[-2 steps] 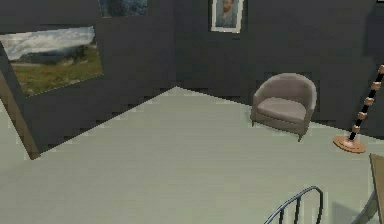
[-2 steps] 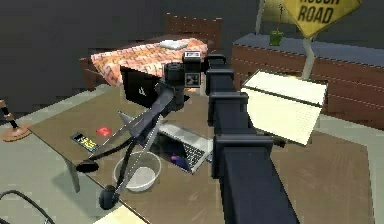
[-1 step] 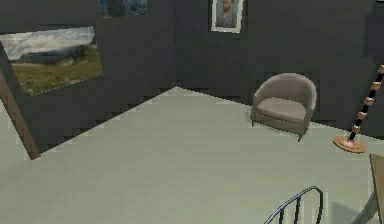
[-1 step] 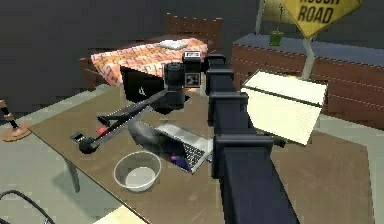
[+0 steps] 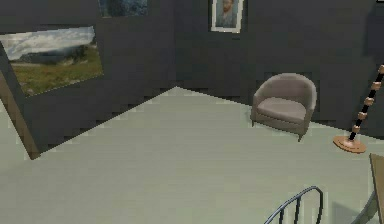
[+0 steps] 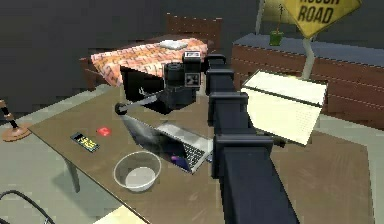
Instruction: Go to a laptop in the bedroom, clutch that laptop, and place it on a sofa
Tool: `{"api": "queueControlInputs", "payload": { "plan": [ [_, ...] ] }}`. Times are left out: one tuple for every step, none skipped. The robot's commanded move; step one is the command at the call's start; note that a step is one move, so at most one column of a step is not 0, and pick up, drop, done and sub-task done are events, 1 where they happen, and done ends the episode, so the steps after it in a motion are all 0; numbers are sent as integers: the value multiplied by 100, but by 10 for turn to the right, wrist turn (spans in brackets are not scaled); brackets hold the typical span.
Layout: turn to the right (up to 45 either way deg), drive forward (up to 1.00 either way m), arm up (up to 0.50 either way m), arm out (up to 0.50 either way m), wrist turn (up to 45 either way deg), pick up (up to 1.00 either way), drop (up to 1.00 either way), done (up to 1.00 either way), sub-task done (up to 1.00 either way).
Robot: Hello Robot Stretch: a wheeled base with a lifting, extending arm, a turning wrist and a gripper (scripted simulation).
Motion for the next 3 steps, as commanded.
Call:
{"api": "queueControlInputs", "payload": {
  "plan": [
    [0, 0, 0, 0, 450, 0, 0, 0, 0],
    [0, 0, 0, 0, 30, 0, 0, 0, 0],
    [0, 0, -26, 0, 0, 0, 0, 0, 0]
  ]
}}
